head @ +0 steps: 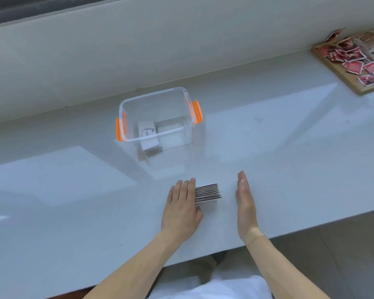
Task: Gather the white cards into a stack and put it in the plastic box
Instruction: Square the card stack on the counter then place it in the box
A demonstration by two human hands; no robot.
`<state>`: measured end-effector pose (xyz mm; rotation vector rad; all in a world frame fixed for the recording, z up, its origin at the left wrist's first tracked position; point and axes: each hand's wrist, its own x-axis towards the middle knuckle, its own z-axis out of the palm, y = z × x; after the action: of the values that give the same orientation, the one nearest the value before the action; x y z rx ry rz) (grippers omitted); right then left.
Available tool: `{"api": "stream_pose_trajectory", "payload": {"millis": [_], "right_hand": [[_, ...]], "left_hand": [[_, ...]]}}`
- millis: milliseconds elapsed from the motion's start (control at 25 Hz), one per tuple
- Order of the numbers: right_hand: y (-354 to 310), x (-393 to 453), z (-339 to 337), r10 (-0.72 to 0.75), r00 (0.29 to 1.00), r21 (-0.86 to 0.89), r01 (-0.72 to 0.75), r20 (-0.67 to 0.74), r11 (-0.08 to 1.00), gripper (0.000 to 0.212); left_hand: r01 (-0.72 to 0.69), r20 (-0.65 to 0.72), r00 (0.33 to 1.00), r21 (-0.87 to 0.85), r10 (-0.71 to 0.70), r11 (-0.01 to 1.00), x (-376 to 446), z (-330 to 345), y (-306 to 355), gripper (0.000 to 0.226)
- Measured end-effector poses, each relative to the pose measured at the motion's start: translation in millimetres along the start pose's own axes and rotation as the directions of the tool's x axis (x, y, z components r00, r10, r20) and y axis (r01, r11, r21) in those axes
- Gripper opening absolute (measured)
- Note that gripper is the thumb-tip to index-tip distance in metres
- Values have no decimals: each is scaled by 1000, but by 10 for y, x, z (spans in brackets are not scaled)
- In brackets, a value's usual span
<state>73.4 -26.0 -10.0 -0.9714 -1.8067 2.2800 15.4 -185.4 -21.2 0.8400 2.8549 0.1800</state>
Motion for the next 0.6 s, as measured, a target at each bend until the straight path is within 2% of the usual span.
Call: {"api": "stream_pose_trajectory", "payload": {"millis": [120, 280, 400, 520, 600], "right_hand": [[82, -86, 224, 60, 988, -48, -53, 145, 997, 67], [88, -17, 207, 20, 1000, 19, -19, -4, 1000, 72], [110, -40, 274, 34, 994, -45, -30, 101, 999, 60], [95, 11, 296, 11, 1000, -12, -11, 5, 1000, 54], [75, 0, 364, 29, 999, -2, -29, 25, 1000, 59]], "left_hand": [[15, -4, 1000, -29, -15, 999, -9, 17, -21, 81], [26, -4, 1000, -49, -26, 998, -12, 42, -37, 84], [46, -14, 999, -75, -47, 996, -4, 45, -59, 84], [43, -6, 999, -71, -44, 997, 17, 44, -80, 85], [61, -6, 998, -73, -62, 995, 31, 48, -90, 84]]}}
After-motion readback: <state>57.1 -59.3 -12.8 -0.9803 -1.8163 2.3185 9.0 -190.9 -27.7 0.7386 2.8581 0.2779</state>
